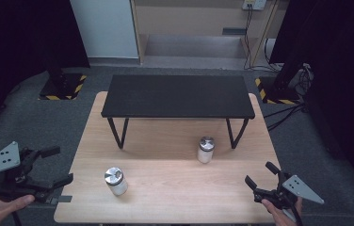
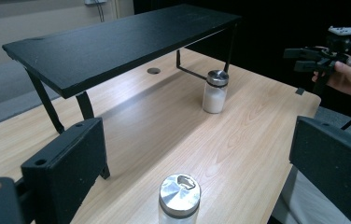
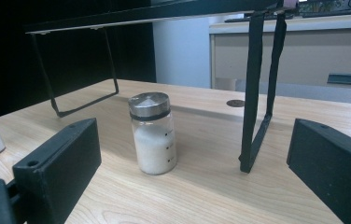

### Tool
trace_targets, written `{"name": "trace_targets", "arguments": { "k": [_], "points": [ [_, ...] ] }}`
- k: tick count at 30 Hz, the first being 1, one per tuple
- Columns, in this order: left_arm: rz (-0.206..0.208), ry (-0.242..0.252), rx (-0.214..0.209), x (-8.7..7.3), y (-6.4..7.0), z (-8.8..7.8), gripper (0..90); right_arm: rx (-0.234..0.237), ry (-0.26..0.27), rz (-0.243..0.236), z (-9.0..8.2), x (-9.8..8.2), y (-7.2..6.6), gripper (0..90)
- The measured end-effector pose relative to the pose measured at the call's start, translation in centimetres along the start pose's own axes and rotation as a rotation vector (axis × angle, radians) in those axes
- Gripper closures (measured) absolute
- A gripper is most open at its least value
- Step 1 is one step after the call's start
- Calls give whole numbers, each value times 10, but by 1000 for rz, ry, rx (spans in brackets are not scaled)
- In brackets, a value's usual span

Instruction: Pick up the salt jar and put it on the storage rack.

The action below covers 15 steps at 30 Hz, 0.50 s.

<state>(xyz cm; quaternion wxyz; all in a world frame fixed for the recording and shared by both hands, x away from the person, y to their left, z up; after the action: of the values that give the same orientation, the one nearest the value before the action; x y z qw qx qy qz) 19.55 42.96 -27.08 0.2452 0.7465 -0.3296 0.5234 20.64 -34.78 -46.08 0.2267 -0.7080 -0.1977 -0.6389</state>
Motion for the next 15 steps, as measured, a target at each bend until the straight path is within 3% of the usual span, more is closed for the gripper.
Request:
{"name": "trace_targets", "arguments": {
  "k": [15],
  "points": [
    [4,11,24,-2,4,-5,17,5,-1,-6,0,0,-1,29]
  ]
}}
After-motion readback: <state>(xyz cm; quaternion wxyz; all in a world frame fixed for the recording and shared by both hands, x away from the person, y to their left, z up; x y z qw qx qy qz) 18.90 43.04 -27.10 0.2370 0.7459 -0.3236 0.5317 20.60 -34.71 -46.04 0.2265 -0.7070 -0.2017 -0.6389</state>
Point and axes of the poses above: each handheld gripper's, and its own axes: z roughly forward along the jaws, x roughly out of its top, y roughly to its right, the point moved 5 cm from there along z, roughly forward along the jaws, and after that the axes turned 2 degrees about x, right-handed, at the moved point
